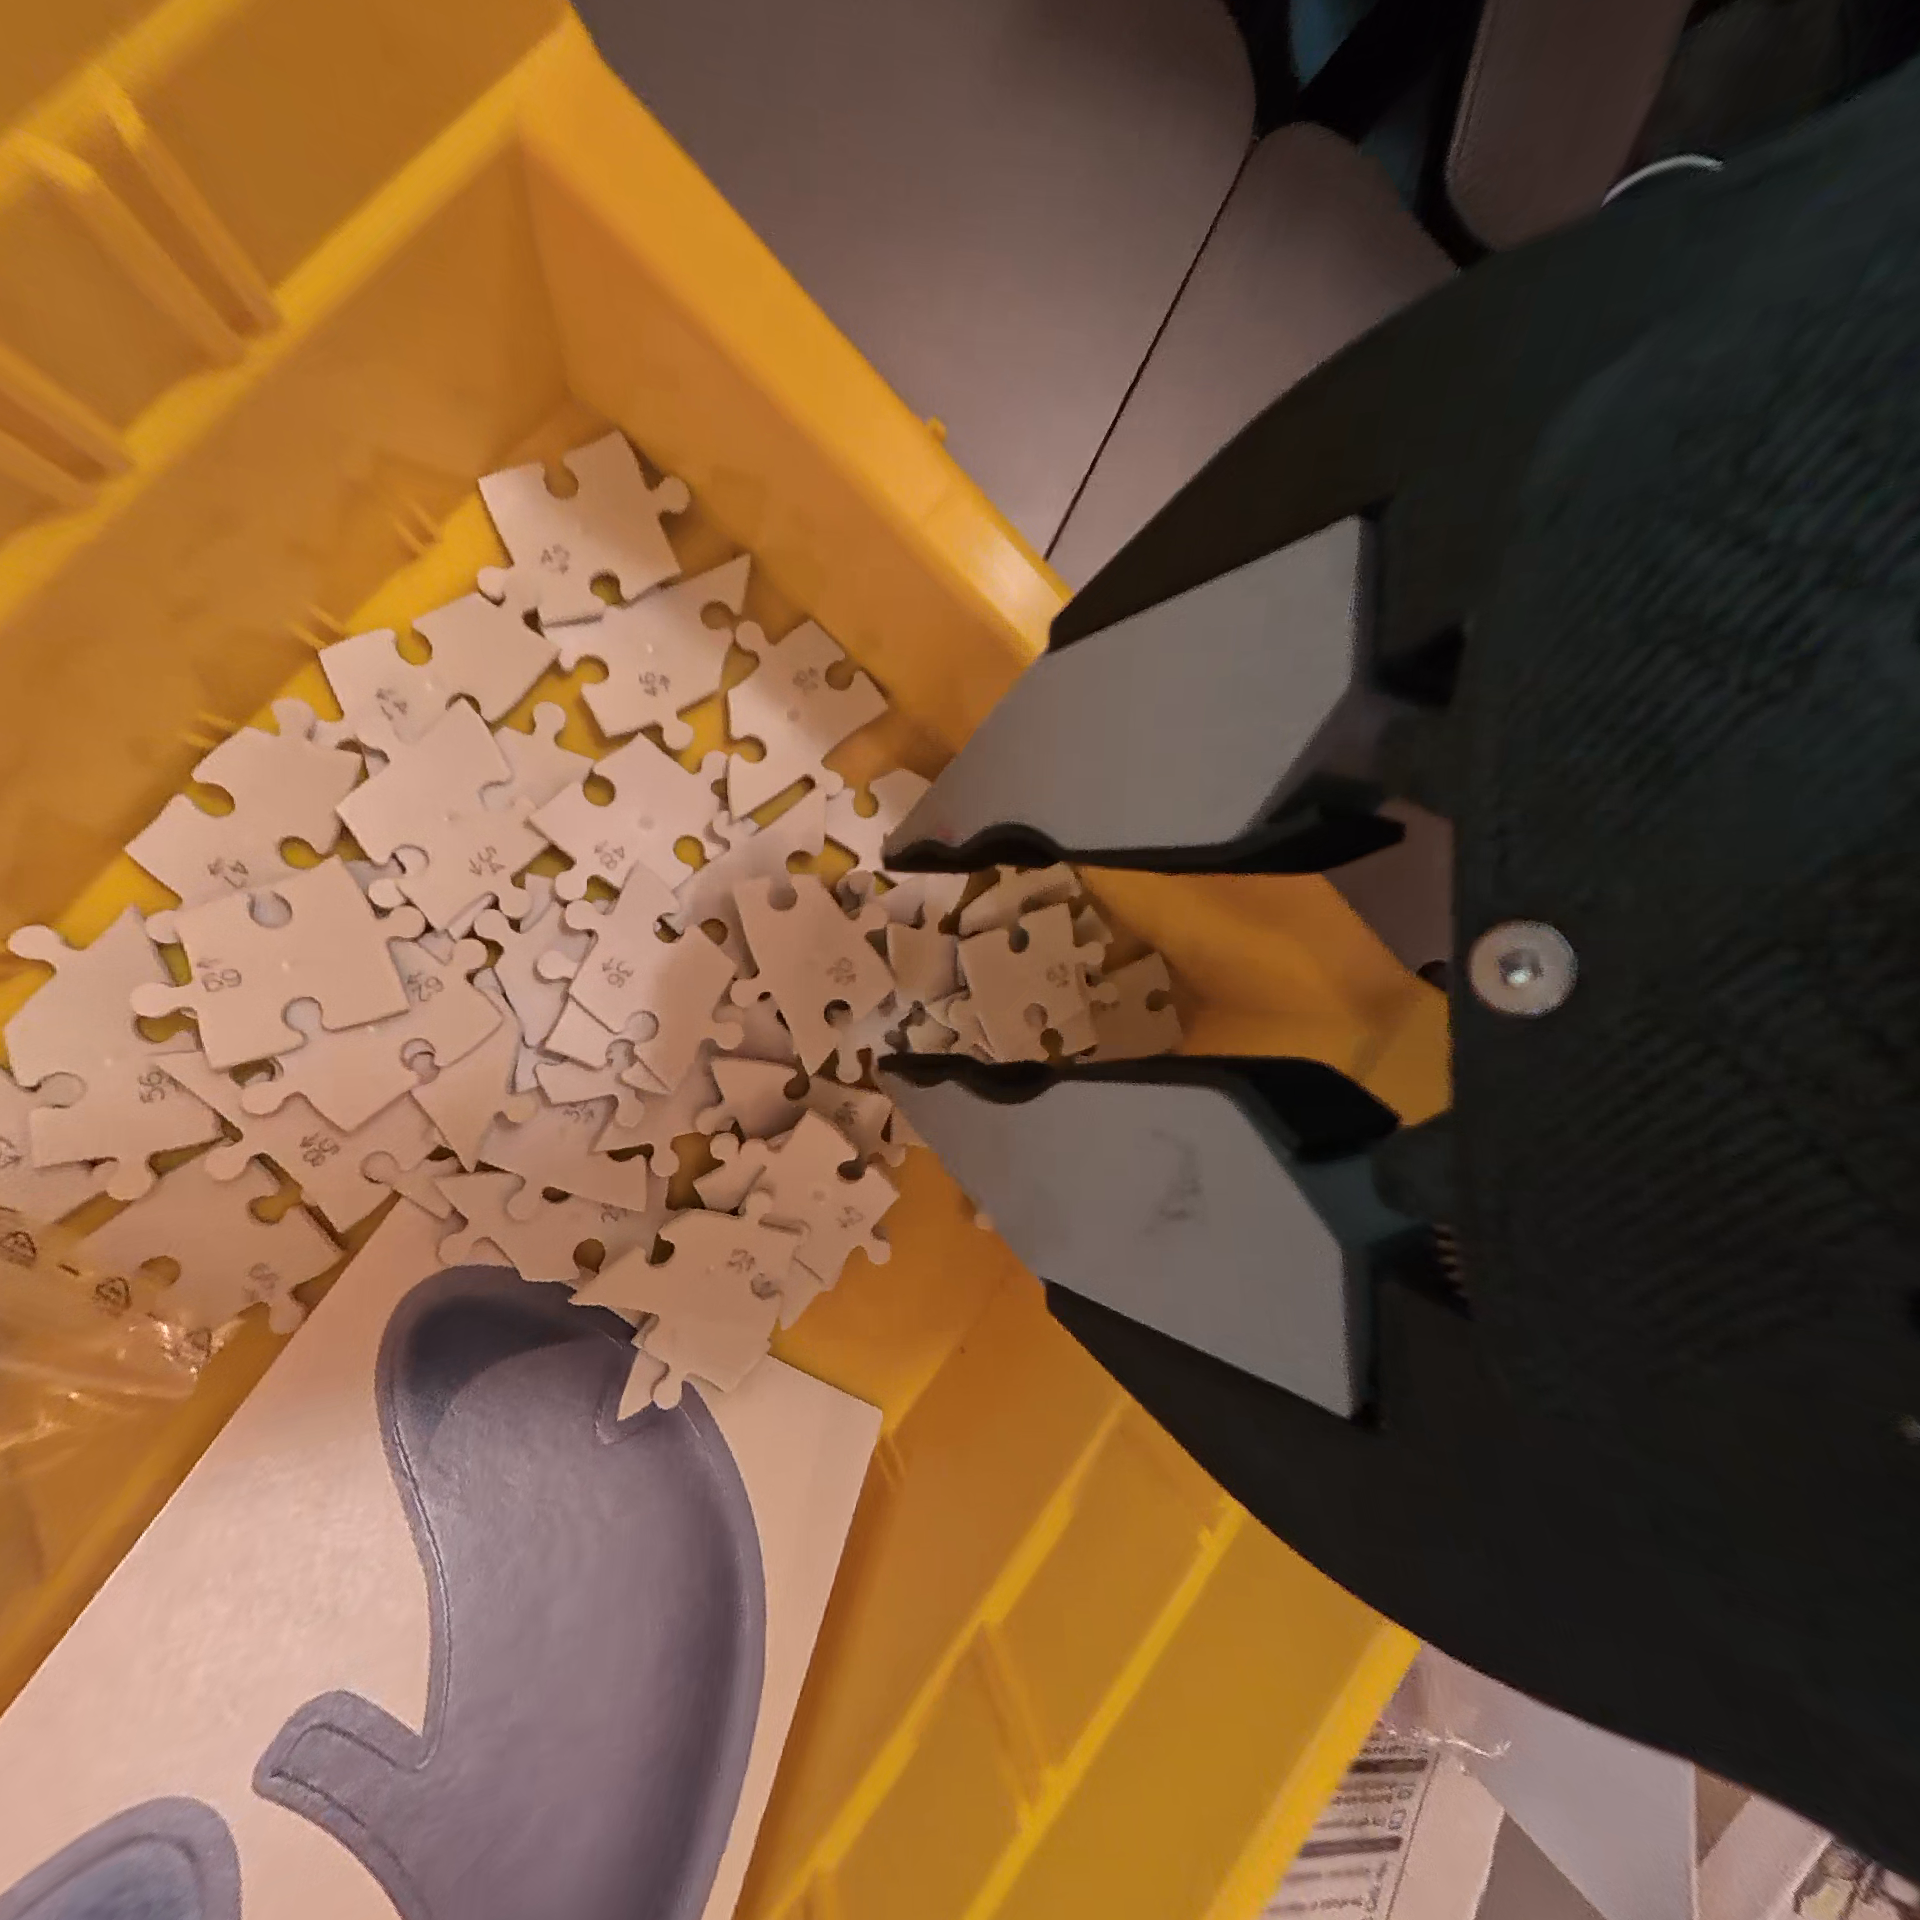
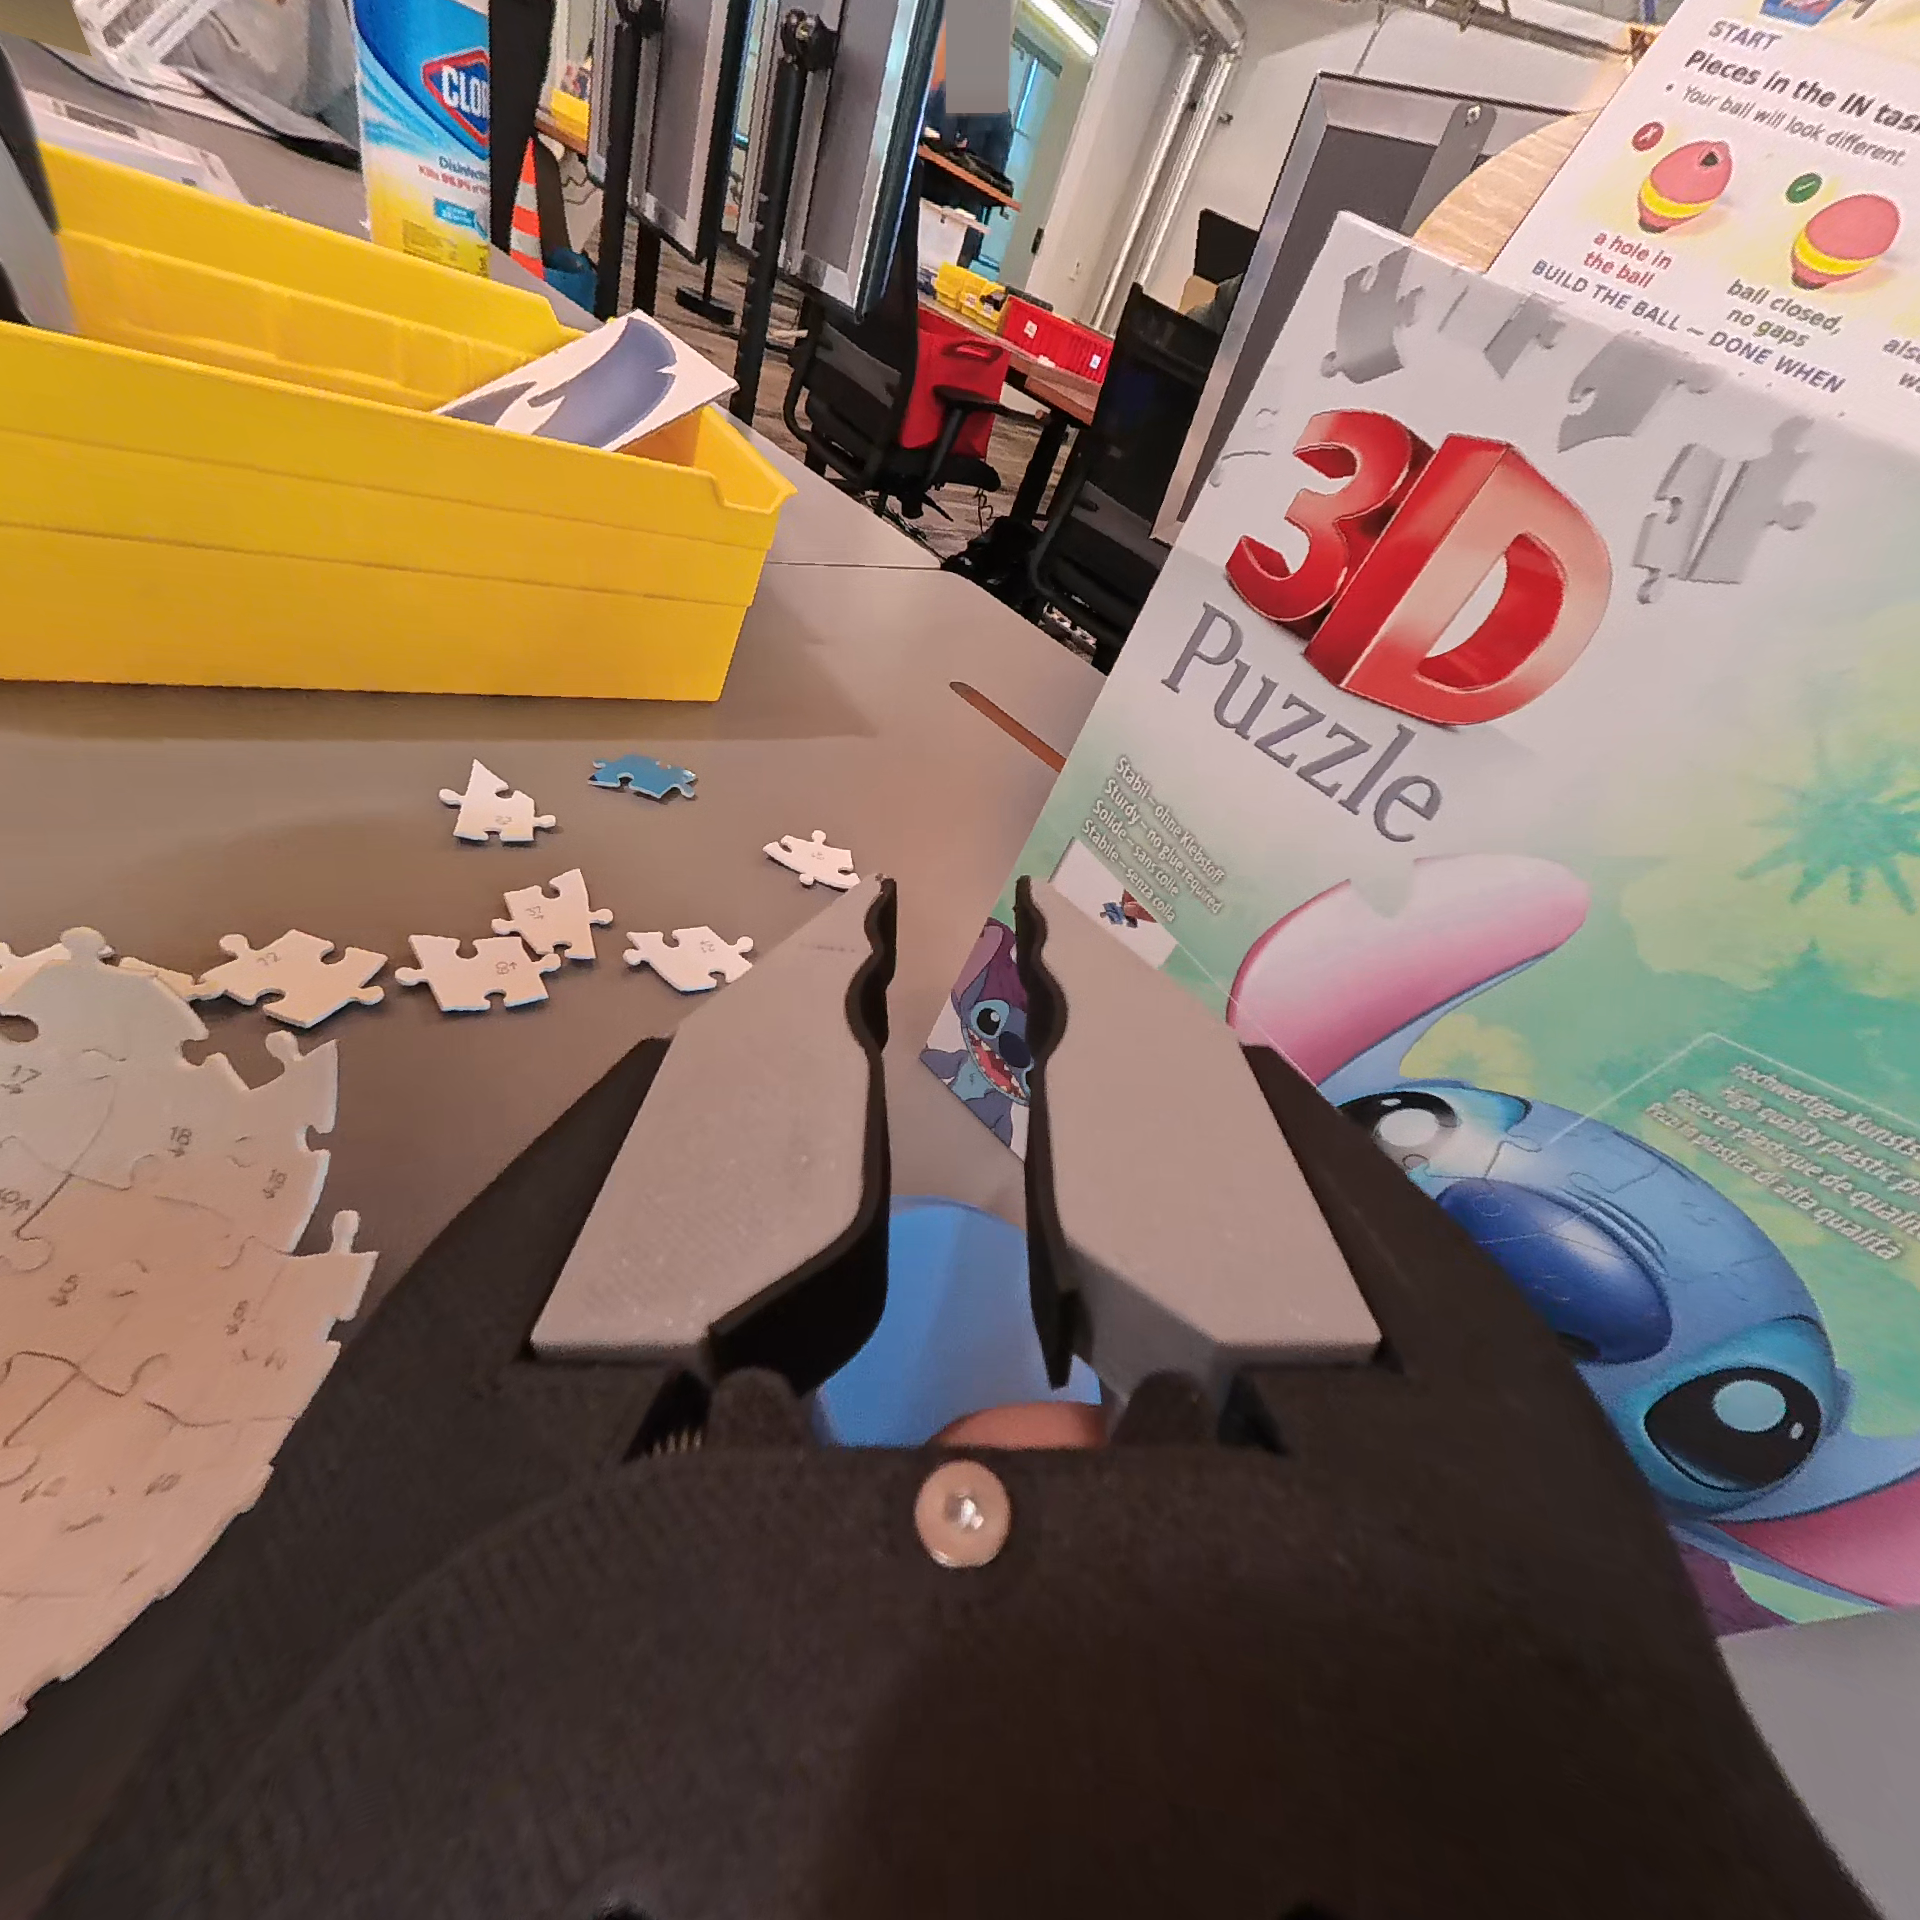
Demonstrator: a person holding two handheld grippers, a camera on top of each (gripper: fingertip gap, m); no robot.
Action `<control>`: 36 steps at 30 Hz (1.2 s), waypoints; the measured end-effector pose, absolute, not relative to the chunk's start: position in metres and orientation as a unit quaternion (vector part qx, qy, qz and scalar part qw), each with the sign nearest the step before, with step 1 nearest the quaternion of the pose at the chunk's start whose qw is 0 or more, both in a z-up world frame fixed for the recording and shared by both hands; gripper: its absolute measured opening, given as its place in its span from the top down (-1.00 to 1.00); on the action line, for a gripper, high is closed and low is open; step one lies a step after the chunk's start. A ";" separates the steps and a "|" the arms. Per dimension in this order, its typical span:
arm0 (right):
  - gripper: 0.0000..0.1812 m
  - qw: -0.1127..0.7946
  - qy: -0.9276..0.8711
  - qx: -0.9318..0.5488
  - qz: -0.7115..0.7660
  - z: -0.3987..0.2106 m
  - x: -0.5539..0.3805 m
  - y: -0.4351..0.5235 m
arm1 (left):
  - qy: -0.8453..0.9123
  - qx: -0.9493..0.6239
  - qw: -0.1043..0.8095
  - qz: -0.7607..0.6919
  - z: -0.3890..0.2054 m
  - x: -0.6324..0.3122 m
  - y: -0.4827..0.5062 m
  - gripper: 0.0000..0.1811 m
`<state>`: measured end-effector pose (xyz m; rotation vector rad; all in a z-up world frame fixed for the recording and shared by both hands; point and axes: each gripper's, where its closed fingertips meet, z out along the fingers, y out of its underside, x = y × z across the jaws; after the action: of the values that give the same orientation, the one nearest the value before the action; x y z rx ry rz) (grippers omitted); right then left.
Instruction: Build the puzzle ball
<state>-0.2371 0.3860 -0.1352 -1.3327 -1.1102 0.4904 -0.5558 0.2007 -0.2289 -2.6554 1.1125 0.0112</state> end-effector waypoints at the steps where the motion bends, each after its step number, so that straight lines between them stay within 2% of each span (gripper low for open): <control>1: 0.79 0.621 -0.483 -0.579 0.213 -0.135 -0.237 0.386 | 0.385 -0.914 0.125 0.005 -0.232 -0.556 0.201 0.64; 21: 0.80 0.621 -0.488 -0.573 0.220 -0.131 -0.238 0.381 | 0.337 -0.938 0.072 0.028 -0.246 -0.553 0.208 0.48; 36: 0.79 0.626 -0.492 -0.562 0.225 -0.125 -0.238 0.374 | 0.342 -0.936 0.077 0.034 -0.244 -0.539 0.209 0.50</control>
<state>-0.2380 0.3737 -0.1249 -1.2888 -1.1275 0.5168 -0.5388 0.2086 -0.2444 -2.8042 1.0236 0.1022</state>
